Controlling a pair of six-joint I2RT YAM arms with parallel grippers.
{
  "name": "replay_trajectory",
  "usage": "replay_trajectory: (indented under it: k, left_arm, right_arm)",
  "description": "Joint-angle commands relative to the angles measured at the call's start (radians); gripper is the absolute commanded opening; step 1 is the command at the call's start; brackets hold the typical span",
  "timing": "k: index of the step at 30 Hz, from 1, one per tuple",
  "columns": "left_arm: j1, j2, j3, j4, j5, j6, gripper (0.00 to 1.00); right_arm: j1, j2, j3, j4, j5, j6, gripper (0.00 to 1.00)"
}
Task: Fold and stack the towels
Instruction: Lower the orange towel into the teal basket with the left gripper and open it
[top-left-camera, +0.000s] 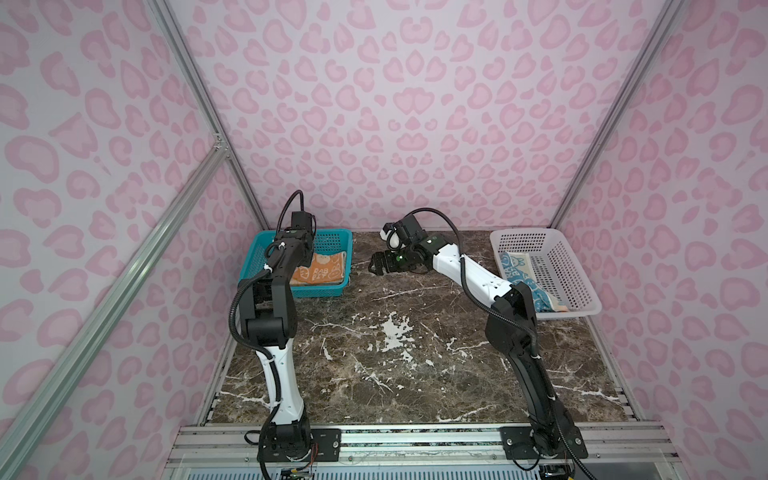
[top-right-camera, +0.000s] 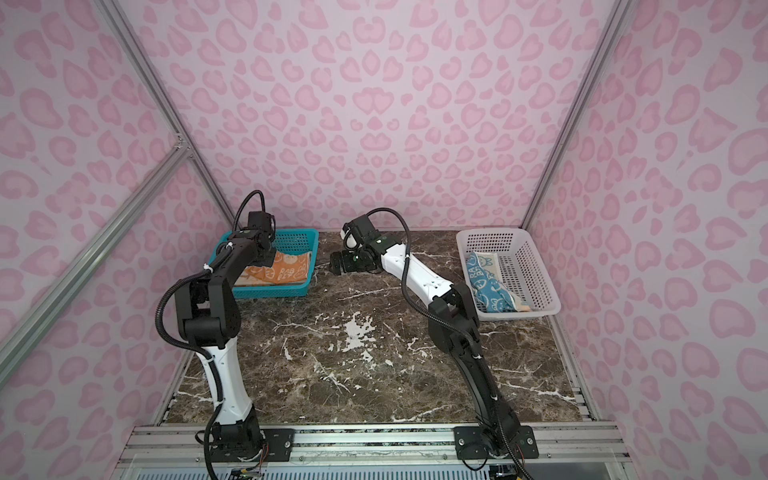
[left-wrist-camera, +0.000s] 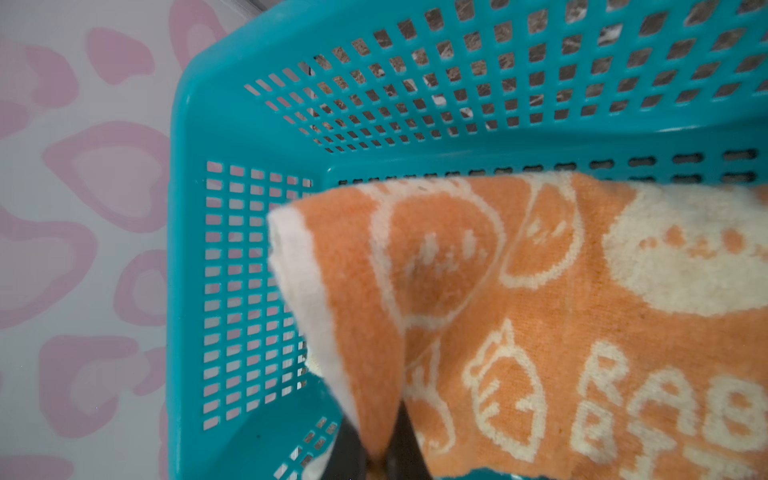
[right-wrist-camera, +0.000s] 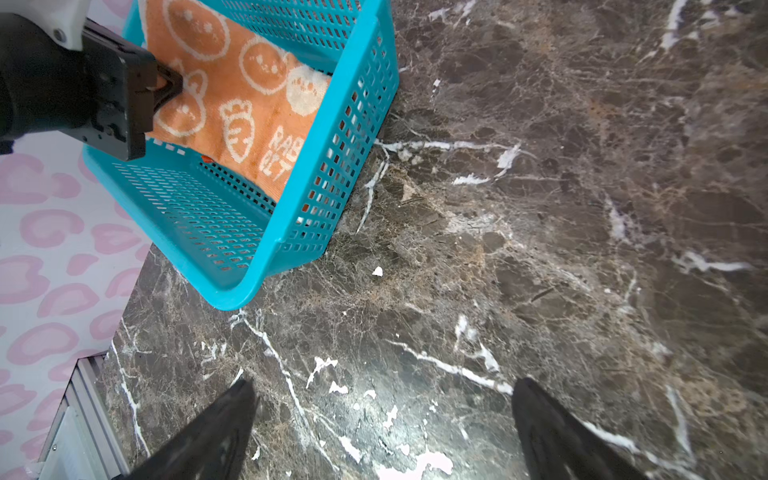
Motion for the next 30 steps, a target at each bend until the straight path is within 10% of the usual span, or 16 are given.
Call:
replay_trajectory:
  k: [1, 30]
  left_arm:
    - [0.004, -0.027, 0.018, -0.001, -0.002, 0.008, 0.04]
    - [0.054, 0.062, 0.060, -0.004, -0.006, 0.082, 0.04]
  right_arm:
    - [0.000, 0.012, 0.003, -0.006, -0.003, 0.006, 0.98]
    - [0.004, 0.021, -0.017, 0.024, -0.013, 0.016, 0.98]
